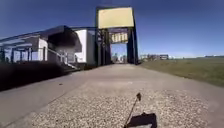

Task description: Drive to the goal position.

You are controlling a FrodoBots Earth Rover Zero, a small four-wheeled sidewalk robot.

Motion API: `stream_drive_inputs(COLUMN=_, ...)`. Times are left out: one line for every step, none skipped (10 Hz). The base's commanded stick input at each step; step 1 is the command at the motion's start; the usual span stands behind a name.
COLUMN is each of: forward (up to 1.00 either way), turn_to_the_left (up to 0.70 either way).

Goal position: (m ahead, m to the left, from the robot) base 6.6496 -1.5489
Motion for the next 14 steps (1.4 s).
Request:
stream_drive_inputs(forward=1.00, turn_to_the_left=-0.38)
stream_drive_inputs(forward=1.00, turn_to_the_left=-0.30)
stream_drive_inputs(forward=1.00, turn_to_the_left=-0.22)
stream_drive_inputs(forward=1.00, turn_to_the_left=-0.14)
stream_drive_inputs(forward=1.00, turn_to_the_left=-0.06)
stream_drive_inputs(forward=1.00, turn_to_the_left=0.00)
stream_drive_inputs(forward=1.00, turn_to_the_left=0.00)
stream_drive_inputs(forward=1.00, turn_to_the_left=0.00)
stream_drive_inputs(forward=1.00, turn_to_the_left=0.00)
stream_drive_inputs(forward=1.00, turn_to_the_left=0.00)
stream_drive_inputs(forward=1.00, turn_to_the_left=-0.02)
stream_drive_inputs(forward=1.00, turn_to_the_left=-0.04)
stream_drive_inputs(forward=1.00, turn_to_the_left=0.00)
stream_drive_inputs(forward=1.00, turn_to_the_left=0.00)
